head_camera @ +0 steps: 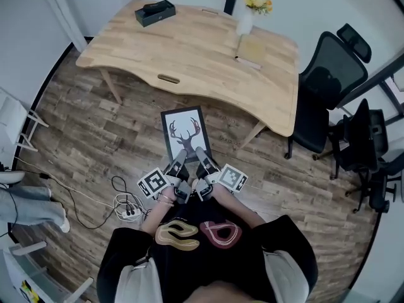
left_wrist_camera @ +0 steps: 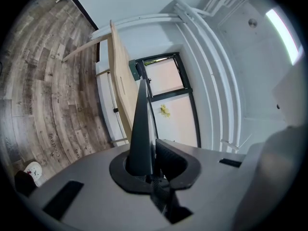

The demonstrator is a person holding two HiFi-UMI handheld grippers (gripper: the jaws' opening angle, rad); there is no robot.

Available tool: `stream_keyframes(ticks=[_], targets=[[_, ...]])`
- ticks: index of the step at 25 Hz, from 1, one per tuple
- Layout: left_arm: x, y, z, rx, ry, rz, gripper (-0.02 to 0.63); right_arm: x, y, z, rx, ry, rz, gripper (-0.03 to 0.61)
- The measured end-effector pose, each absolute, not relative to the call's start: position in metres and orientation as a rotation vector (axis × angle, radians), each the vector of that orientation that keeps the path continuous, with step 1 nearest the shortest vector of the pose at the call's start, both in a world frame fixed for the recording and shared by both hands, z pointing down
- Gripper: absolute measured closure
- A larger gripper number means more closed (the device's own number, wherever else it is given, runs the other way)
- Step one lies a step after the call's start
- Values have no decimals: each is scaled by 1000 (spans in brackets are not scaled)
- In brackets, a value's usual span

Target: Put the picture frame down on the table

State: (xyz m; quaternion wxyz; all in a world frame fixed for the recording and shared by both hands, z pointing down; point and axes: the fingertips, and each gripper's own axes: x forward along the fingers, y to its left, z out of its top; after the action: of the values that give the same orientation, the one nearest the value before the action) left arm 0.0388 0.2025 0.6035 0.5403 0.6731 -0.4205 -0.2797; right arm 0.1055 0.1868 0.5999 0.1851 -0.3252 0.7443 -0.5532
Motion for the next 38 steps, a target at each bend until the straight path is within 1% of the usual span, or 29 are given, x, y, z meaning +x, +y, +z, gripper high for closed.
stream_keyframes(ticks=[5, 9, 25, 30, 38], targets=[[50, 175, 603, 1591, -1026, -689, 572, 120, 161, 607, -948, 2097, -1625, 485], [55, 162, 605, 1579, -1035, -689, 572, 122, 144, 603, -889, 2118, -1588, 485], [73, 124, 618, 1547, -985, -655, 572, 139, 110, 615, -953, 2076, -1616, 486], [68, 90, 621, 1556, -973, -624, 572, 136, 78, 620, -982, 2038, -1615, 486], [29, 18, 612, 1586, -941, -599, 572, 97, 8, 612, -997, 2015, -1592, 486]])
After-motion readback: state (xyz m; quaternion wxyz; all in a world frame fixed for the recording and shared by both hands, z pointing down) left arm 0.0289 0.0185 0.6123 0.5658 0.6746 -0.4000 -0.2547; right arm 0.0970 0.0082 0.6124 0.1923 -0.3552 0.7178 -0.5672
